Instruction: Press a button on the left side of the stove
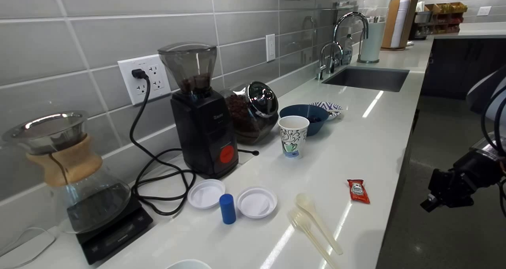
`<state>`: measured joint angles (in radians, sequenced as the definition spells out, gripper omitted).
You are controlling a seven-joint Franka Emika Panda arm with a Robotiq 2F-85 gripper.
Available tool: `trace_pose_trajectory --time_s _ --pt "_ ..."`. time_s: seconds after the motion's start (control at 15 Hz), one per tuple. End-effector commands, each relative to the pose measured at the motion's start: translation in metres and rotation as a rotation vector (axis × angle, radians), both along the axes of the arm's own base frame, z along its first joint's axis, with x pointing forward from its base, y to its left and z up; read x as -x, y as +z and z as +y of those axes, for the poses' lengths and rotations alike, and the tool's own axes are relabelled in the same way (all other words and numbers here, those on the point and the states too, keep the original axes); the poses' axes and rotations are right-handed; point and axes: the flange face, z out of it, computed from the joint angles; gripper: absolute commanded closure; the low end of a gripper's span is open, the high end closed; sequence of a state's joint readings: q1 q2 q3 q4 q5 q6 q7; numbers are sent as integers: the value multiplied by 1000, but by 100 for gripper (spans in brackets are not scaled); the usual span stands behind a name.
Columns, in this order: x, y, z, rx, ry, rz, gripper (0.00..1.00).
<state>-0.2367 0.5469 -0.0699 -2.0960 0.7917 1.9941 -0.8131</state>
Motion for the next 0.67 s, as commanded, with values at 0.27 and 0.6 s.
trace_pose_trajectory --time_s 0.27,0.6 --pt "-26 -24 6 -80 -72 -25 100" --pt "-37 -28 16 -84 -85 -32 100"
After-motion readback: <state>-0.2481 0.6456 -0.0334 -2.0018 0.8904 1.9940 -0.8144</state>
